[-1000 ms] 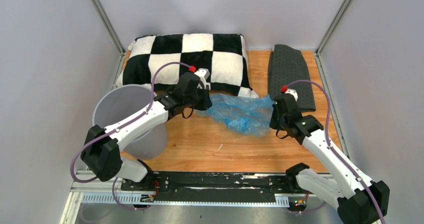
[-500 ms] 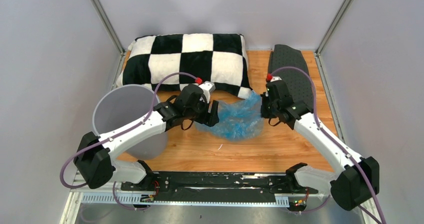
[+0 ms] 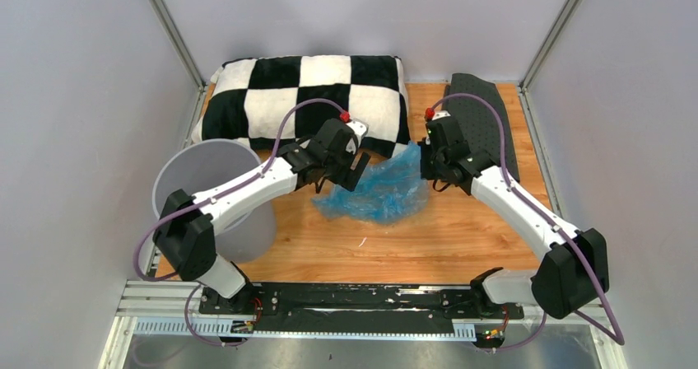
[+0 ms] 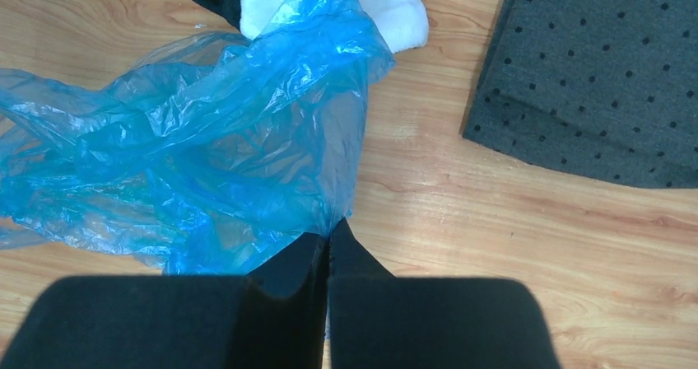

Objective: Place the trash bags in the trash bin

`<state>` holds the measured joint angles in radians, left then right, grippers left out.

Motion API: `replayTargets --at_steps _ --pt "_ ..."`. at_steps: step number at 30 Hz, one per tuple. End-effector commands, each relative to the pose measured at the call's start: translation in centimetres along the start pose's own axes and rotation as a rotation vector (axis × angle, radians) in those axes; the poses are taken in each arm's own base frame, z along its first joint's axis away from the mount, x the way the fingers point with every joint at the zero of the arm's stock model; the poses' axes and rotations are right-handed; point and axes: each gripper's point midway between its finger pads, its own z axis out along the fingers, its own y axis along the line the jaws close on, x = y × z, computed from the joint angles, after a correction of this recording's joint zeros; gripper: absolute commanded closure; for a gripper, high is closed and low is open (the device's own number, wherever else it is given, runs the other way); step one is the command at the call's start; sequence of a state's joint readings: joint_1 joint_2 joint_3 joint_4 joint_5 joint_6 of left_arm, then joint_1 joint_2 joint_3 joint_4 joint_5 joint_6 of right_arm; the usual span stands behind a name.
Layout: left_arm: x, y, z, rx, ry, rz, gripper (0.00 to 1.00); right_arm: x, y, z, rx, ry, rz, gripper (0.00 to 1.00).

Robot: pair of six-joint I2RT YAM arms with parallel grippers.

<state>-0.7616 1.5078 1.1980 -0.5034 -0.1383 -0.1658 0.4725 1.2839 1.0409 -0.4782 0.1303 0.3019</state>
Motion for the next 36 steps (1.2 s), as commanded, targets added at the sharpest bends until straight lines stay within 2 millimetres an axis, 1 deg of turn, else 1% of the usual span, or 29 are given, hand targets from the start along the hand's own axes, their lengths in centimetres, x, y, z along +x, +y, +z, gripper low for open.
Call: replayTargets --at_steps 1,4,6,9,10,11,13,14,15,16,18,20,23,24,26,27,30,33,36 --pt "-0.9 0.5 1.8 -0.008 0.023 0.072 0.16 -0.9 1.2 -0.1 -0.039 -0.021 -0.027 1.00" --pt "-1.3 0.5 3.4 -0.008 0.031 0.071 0.17 -0.8 1.4 0.1 -0.042 -0.015 -0.032 1.00" --pt "-1.4 1.1 4.4 -0.038 0.039 0.067 0.19 -0.8 1.5 0.1 -0.044 -0.015 -0.035 1.00" --pt "-1.6 2.5 5.5 -0.086 0.041 0.039 0.27 -1.0 1.5 -0.1 -0.042 -0.022 -0.040 0.98" --pt "-1.7 2.5 5.7 -0.072 0.040 0.023 0.34 -1.1 1.5 -0.1 -0.044 -0.025 -0.042 0.92" --pt "-1.7 2.4 5.8 -0.058 0.038 0.008 0.43 -1.1 1.5 -0.2 -0.043 -0.025 -0.043 0.85" --pt "-1.7 2.1 5.6 -0.038 0.034 -0.016 0.72 -1.1 1.3 -0.5 -0.032 -0.015 -0.042 0.62" --pt "-1.7 1.8 5.3 -0.026 0.027 -0.037 0.84 -1.1 1.1 -0.7 -0.024 -0.010 -0.042 0.52" --pt "-1.5 1.6 5.1 -0.017 0.021 -0.061 0.93 -0.9 0.9 -1.0 -0.017 -0.004 -0.039 0.44" --pt "-1.3 1.5 4.8 -0.015 0.015 -0.091 0.99 -0.6 0.7 -1.4 -0.011 0.007 -0.038 0.38" --pt "-0.6 1.2 4.2 -0.003 0.016 -0.156 1.00 0.4 0.6 -2.1 -0.010 0.025 -0.024 0.31" --pt "0.2 1.2 3.4 -0.006 0.015 -0.235 1.00 1.8 0.7 -2.7 -0.036 0.040 0.000 0.29" --pt "1.5 2.3 2.7 -0.035 0.021 -0.358 1.00 4.0 1.8 -3.8 -0.126 0.047 0.067 0.28" --pt "1.8 2.8 2.6 -0.049 0.022 -0.387 1.00 4.7 2.6 -4.2 -0.179 0.049 0.089 0.28" --pt "2.4 3.2 2.5 -0.057 0.027 -0.431 1.00 5.6 3.6 -5.2 -0.234 0.035 0.119 0.28" --pt "2.6 3.1 2.4 -0.046 0.029 -0.455 1.00 5.9 4.1 -5.7 -0.250 0.027 0.120 0.27" --pt "3.2 1.7 2.4 0.025 0.025 -0.519 1.00 6.8 5.5 -6.9 -0.260 0.016 0.097 0.27" --pt "3.3 1.1 2.1 0.065 0.012 -0.557 1.00 8.5 6.8 -6.6 -0.225 0.056 0.072 0.28" --pt "3.3 1.1 1.7 0.063 0.001 -0.565 1.00 10.9 7.0 -5.5 -0.167 0.116 0.099 0.30"
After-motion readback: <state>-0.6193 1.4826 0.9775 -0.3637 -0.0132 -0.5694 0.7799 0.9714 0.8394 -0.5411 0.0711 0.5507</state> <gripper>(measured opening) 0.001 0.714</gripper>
